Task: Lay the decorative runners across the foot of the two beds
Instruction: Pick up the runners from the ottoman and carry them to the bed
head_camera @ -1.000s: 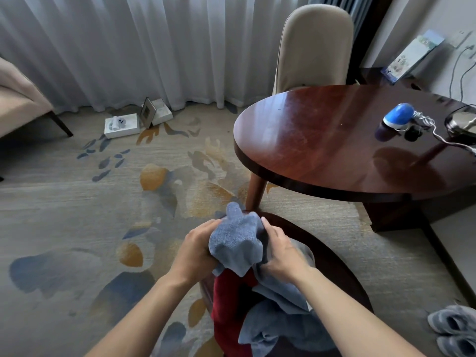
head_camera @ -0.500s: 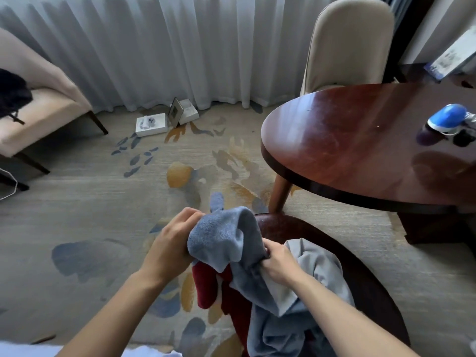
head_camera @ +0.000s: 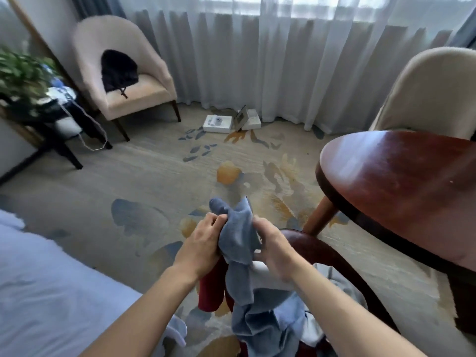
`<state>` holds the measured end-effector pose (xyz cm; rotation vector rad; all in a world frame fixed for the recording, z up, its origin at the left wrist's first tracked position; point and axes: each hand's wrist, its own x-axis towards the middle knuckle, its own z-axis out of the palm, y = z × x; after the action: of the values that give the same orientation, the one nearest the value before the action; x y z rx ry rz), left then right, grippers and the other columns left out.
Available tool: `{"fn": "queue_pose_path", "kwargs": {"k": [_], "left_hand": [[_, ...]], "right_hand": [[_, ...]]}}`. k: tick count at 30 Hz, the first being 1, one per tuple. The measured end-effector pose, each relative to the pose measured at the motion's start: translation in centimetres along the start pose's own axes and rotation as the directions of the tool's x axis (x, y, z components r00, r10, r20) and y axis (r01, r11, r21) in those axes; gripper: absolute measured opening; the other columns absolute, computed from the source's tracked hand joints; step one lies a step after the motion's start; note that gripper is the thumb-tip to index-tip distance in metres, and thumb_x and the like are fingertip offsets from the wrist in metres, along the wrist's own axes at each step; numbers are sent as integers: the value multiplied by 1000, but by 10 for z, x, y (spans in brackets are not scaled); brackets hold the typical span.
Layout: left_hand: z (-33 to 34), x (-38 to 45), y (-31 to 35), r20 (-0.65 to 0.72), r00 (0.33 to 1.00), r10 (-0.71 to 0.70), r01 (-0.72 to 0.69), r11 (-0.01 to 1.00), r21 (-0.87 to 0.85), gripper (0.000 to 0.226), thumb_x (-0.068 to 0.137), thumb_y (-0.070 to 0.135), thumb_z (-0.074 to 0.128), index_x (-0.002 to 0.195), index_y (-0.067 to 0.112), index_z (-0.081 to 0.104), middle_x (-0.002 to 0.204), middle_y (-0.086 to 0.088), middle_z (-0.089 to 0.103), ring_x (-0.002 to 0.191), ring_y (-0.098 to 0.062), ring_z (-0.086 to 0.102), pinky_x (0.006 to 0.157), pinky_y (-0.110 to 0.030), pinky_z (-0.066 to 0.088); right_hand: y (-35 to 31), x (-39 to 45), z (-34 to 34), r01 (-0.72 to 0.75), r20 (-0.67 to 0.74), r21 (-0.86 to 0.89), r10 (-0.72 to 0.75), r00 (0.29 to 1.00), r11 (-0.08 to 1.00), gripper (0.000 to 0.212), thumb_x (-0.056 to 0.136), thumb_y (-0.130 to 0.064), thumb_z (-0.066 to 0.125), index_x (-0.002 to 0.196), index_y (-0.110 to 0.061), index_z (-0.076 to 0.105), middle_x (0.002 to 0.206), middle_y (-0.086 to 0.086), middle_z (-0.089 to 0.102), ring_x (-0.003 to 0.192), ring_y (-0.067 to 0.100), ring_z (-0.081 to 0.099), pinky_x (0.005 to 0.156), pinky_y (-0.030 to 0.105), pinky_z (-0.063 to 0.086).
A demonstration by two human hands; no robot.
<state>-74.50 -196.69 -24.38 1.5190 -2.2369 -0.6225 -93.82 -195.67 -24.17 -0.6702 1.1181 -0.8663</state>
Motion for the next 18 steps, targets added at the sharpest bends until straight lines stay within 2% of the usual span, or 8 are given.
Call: {"fn": "queue_pose_path", "kwargs": {"k": [1, 3, 5, 8, 11, 14, 16, 18], "left_hand": [[-3, -13, -1, -15, 999, -36, 36, 999, 16, 52, 86, 25, 69, 132, 30, 44, 117, 4, 45, 103, -21, 55, 79, -43, 53], [-11, -42, -1, -49, 991, -125, 127, 991, 41, 51, 88, 26, 66, 135, 24, 44, 120, 0, 46, 103, -26, 56, 79, -44, 51], [-19, -74, -2, -78, 975, -210, 214, 976, 47, 51, 89, 27, 65, 136, 22, 45, 123, -3, 47, 102, -28, 58, 81, -43, 49], [-37, -128, -3, -147, 945, -293, 304, 951, 55, 48, 92, 28, 60, 136, 19, 43, 123, -3, 47, 98, -30, 58, 76, -36, 44], [-62, -190, -6, -253, 897, -364, 384, 923, 35, 38, 94, 28, 56, 130, 20, 45, 119, 1, 46, 94, -25, 57, 70, -28, 39], [-88, -261, -13, -338, 821, -461, 488, 873, -4, 28, 93, 23, 54, 120, 23, 45, 114, 4, 46, 89, -15, 54, 65, -17, 35], [-106, -316, -19, -397, 746, -534, 567, 822, -41, 26, 95, 25, 52, 120, 25, 44, 114, 5, 47, 88, -12, 54, 67, -17, 38], [-120, -376, -25, -457, 663, -593, 636, 768, -74, 29, 96, 26, 50, 124, 24, 44, 116, 4, 47, 89, -14, 55, 68, -21, 42]], "right_hand": [[-2, -4, 10, -6, 57, -17, 7, 998, 1000, 54, 73, -53, 77, 114, -20, 63, 112, 6, 72, 102, 23, 70, 83, 48, 59], [-3, -14, 35, 99, 141, -279, -62, 988, 955, 70, 56, -49, 89, 113, -27, 55, 109, 1, 71, 99, 16, 71, 79, 36, 59], [1, -24, 60, 234, 202, -597, -138, 970, 767, 69, 52, -37, 88, 108, -34, 49, 101, -8, 67, 93, 8, 67, 78, 22, 54], [12, -41, 99, 379, 331, -699, -196, 923, 607, 58, 53, -23, 75, 102, -37, 47, 89, -17, 62, 81, 4, 60, 61, 6, 41], [28, -60, 150, 504, 474, -696, -199, 858, 512, 50, 56, -11, 69, 98, -32, 51, 80, -16, 60, 70, -4, 56, 56, 7, 39], [48, -84, 214, 625, 621, -672, -159, 768, 397, 44, 58, -9, 66, 95, -29, 52, 78, -11, 59, 72, 10, 55, 59, 18, 44], [66, -103, 262, 700, 713, -631, -105, 693, 336, 41, 59, -12, 63, 94, -30, 50, 82, -7, 60, 76, 17, 56, 63, 30, 47], [90, -128, 312, 770, 793, -573, -46, 607, 280, 41, 59, -15, 62, 94, -31, 49, 85, -5, 59, 77, 18, 56, 65, 32, 48]]}}
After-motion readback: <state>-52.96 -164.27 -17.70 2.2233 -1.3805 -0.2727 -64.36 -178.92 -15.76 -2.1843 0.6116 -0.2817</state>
